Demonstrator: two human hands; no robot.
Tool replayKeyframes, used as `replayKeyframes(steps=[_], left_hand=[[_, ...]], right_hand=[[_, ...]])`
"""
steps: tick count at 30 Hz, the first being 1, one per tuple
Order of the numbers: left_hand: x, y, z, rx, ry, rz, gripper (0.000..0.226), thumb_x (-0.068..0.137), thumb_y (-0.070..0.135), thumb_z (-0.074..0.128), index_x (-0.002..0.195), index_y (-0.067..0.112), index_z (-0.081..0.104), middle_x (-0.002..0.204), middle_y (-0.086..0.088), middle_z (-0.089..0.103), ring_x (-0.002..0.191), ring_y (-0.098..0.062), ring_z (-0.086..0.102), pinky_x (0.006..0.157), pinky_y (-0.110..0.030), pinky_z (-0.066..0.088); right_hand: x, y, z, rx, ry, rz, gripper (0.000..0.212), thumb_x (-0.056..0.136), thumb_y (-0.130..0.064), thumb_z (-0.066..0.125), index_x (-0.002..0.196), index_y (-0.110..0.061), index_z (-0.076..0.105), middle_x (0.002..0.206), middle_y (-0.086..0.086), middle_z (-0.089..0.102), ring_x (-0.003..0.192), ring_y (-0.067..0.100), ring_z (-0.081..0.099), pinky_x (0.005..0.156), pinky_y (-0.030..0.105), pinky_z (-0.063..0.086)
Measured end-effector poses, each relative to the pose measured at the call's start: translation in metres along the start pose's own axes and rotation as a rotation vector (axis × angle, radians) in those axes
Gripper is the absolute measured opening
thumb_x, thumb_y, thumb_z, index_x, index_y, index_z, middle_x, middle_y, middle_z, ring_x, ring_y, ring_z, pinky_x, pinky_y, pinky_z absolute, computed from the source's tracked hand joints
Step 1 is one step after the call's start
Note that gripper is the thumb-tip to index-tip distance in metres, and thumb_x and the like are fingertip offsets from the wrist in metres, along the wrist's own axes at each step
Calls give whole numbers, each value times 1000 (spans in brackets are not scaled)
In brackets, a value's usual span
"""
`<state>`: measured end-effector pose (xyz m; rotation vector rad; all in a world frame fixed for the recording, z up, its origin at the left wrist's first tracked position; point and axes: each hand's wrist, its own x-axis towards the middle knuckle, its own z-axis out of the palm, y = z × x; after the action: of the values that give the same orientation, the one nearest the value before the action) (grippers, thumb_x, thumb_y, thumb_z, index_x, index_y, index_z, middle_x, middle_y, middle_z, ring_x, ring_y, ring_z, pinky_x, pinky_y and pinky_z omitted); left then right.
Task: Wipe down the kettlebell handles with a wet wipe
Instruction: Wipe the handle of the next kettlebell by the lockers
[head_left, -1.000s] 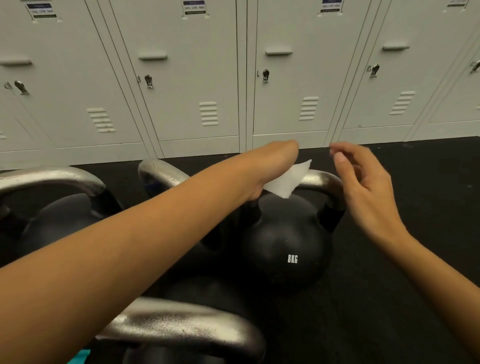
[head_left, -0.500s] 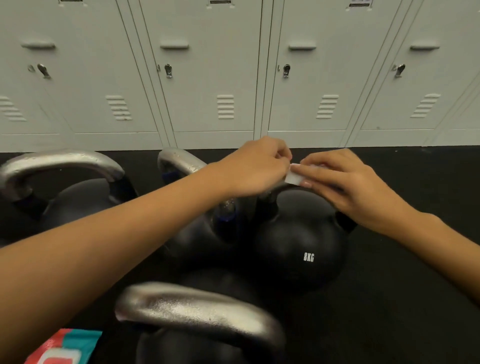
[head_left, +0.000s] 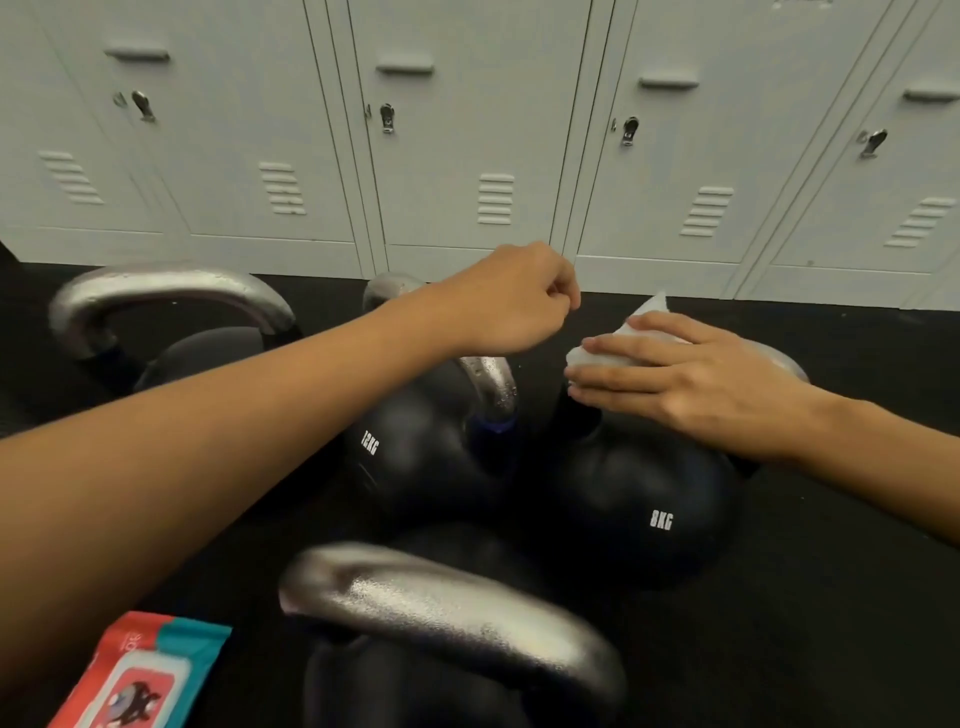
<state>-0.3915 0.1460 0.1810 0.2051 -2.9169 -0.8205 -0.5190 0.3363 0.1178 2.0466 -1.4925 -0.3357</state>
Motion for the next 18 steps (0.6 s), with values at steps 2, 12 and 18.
replayKeyframes(steps=[2,12,18], left_hand=[[1,-2,1,-27,19,-4,30,96,8,43,113,14,67,94,4,61,86,-8,54,59,2,35],[6,-1,4,-123,-21,-13,25,96,14,47,107,15,69,83,12,60,74,3,54,53,1,35],[8,2,5,-129,-27,-13,24,96,16,48,108,15,69,86,11,61,72,3,54,54,1,37]], right_hand=[[10,-2,3,-30,-36,-39,63,107,-10,8,123,-13,69,133,0,64,126,29,57,113,43,22],[-27,7,-28,242,-25,148,44,95,-13,40,135,-16,60,146,-2,50,139,22,39,114,39,29],[-43,-2,-33,341,3,333,51,98,-19,42,149,-18,38,158,8,33,142,26,37,115,37,32]])
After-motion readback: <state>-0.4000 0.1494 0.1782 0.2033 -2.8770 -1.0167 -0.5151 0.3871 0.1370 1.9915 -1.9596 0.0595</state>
